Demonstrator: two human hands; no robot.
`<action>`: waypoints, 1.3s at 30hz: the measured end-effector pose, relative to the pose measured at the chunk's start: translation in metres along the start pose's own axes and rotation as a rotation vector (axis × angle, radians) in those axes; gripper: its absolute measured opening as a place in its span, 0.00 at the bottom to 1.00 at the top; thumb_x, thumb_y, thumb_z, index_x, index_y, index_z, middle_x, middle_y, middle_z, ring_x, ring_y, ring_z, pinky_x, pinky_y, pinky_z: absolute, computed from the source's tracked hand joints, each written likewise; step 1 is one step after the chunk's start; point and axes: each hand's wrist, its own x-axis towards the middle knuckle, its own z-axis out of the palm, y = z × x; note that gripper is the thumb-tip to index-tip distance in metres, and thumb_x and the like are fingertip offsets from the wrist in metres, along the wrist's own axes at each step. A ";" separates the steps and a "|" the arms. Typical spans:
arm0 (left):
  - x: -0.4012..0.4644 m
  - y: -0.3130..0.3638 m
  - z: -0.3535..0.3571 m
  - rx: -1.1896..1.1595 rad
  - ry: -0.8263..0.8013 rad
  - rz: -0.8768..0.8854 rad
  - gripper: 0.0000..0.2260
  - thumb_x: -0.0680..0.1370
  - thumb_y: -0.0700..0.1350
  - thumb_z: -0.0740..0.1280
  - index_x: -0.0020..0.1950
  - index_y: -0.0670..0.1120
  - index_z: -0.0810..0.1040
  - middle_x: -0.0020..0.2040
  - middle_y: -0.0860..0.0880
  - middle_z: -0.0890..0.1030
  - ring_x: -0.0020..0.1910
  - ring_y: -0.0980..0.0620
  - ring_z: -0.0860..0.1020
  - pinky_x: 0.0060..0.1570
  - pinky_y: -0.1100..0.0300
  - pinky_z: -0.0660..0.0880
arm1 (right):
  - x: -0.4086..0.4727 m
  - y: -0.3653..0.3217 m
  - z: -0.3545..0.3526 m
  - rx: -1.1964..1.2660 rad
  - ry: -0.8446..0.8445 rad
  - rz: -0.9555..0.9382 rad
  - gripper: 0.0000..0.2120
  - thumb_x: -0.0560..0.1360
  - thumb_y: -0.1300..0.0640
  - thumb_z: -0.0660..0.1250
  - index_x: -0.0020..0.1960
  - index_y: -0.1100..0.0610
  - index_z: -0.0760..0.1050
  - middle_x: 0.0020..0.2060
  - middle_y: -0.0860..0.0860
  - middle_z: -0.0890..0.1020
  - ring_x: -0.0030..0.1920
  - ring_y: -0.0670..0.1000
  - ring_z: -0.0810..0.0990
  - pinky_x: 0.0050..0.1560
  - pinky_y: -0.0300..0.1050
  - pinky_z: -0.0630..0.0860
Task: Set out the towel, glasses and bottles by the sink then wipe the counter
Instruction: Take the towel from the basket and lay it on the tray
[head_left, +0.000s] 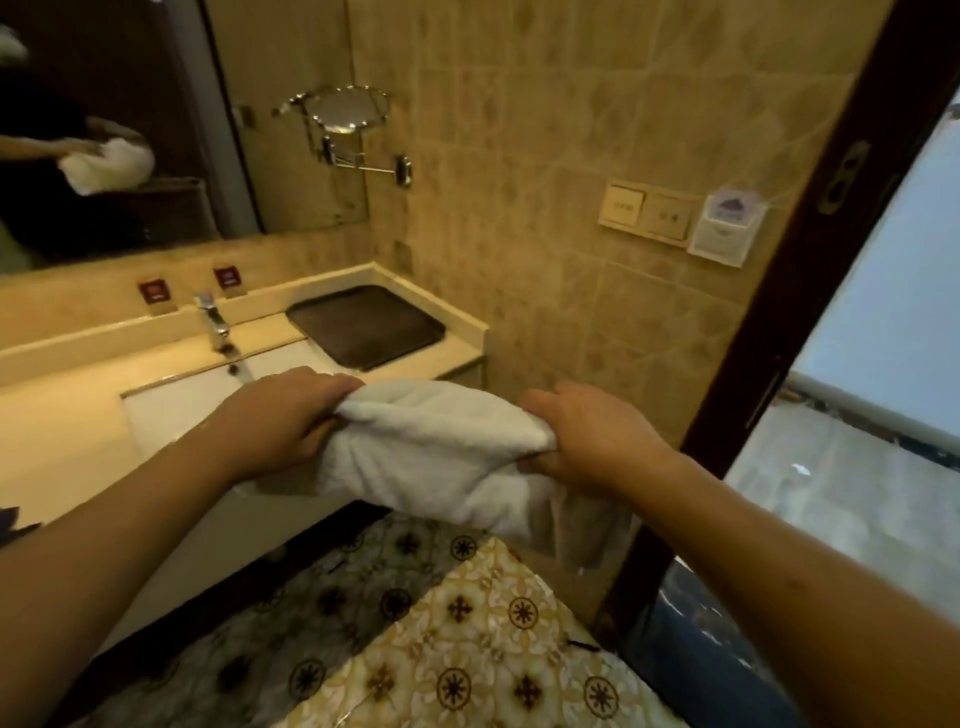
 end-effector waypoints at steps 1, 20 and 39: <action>-0.005 -0.012 -0.002 0.019 -0.016 -0.034 0.18 0.77 0.55 0.58 0.65 0.55 0.74 0.54 0.52 0.82 0.51 0.50 0.77 0.47 0.51 0.77 | 0.015 -0.006 0.002 0.011 -0.003 -0.036 0.20 0.71 0.36 0.70 0.57 0.44 0.71 0.47 0.49 0.74 0.51 0.56 0.76 0.46 0.52 0.75; 0.096 -0.140 0.053 0.134 -0.140 -0.608 0.16 0.79 0.52 0.66 0.67 0.57 0.73 0.59 0.50 0.81 0.55 0.49 0.77 0.46 0.57 0.69 | 0.319 0.053 0.072 0.075 -0.043 -0.444 0.19 0.72 0.39 0.71 0.54 0.49 0.69 0.51 0.52 0.80 0.51 0.59 0.80 0.41 0.48 0.68; 0.321 -0.376 0.145 0.050 -0.171 -0.454 0.14 0.80 0.49 0.66 0.64 0.59 0.75 0.59 0.51 0.81 0.56 0.48 0.78 0.56 0.50 0.76 | 0.563 0.101 0.118 0.167 -0.230 -0.137 0.15 0.73 0.40 0.69 0.48 0.49 0.70 0.42 0.51 0.80 0.43 0.56 0.79 0.42 0.50 0.75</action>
